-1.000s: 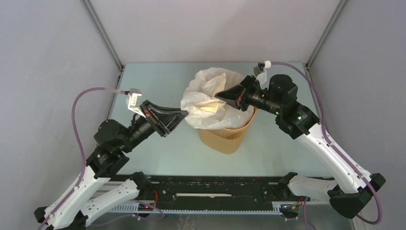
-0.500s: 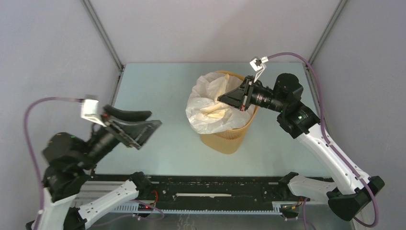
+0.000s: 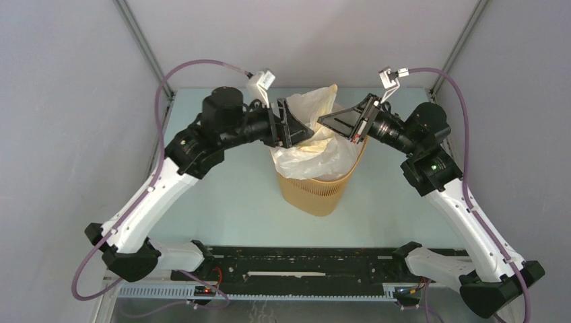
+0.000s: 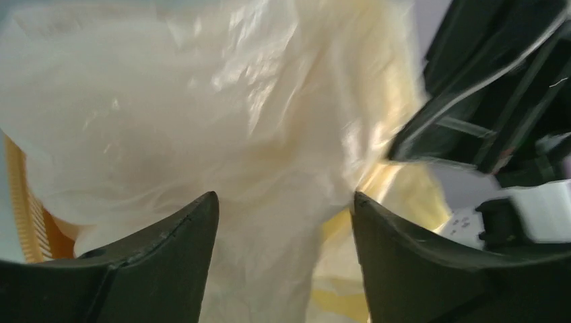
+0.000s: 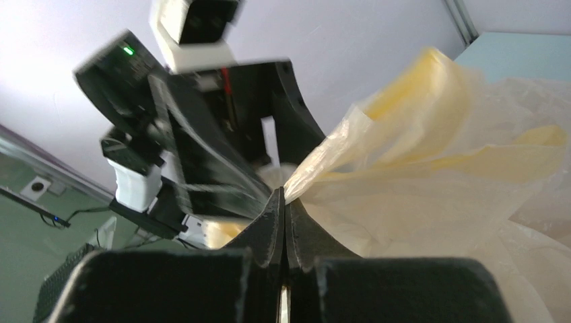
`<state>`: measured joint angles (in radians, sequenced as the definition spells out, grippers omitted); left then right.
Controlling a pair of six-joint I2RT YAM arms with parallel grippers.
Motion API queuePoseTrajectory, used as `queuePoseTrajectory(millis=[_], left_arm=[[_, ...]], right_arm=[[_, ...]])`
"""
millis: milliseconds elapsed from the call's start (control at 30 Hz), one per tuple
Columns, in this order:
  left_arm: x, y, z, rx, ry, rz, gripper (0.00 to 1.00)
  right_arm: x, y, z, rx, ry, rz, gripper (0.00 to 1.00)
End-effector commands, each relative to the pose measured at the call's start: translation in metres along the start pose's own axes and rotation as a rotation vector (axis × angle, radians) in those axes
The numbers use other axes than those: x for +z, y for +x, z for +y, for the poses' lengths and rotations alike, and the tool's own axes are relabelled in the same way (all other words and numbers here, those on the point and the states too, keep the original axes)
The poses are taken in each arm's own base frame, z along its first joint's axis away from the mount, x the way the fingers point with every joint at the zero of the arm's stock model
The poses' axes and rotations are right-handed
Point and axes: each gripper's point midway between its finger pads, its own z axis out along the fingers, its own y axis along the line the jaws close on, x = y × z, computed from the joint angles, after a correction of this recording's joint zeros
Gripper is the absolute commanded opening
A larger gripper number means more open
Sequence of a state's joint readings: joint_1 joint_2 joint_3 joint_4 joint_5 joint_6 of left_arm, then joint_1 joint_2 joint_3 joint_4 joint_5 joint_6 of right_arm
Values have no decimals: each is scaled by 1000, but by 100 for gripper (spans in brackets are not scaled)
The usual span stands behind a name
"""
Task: Put the trash bags into the trash bin
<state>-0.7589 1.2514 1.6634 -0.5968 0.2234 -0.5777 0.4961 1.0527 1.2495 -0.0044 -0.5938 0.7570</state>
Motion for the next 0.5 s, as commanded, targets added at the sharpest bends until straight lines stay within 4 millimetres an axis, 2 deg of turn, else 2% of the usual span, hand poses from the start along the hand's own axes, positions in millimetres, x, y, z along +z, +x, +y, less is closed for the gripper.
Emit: queuePoseTrajectory(millis=[0,33,67,100,233,267,333,400,467], left_arm=[[-12,17,-19,-38,119,55,59],[-10,23,-12,-51,103,52,41],[-14,22,-9,-60,93,22,31],[-19,19,-7,-65,84,-20,23],[-43,3,-4,-73,113,-234,2],[-50,-1,-4,-78,130,-296,0],[-59,-5,-3,-120,168,-386,0],[-63,-9,-10,-142,236,-441,0],[-58,-8,-11,-169,260,-444,0]], right_arm=[[-7,-25,4,79,12,-88,4],[-8,-26,2,88,15,-87,7],[-9,-27,-1,98,27,-88,10],[-12,-28,-5,111,47,-94,11],[-30,-28,-41,240,228,-123,14],[-33,-28,-47,279,257,-128,14],[-36,-30,-46,329,244,-122,17],[-35,-28,-37,363,206,-98,30],[-33,-19,-28,358,172,-50,42]])
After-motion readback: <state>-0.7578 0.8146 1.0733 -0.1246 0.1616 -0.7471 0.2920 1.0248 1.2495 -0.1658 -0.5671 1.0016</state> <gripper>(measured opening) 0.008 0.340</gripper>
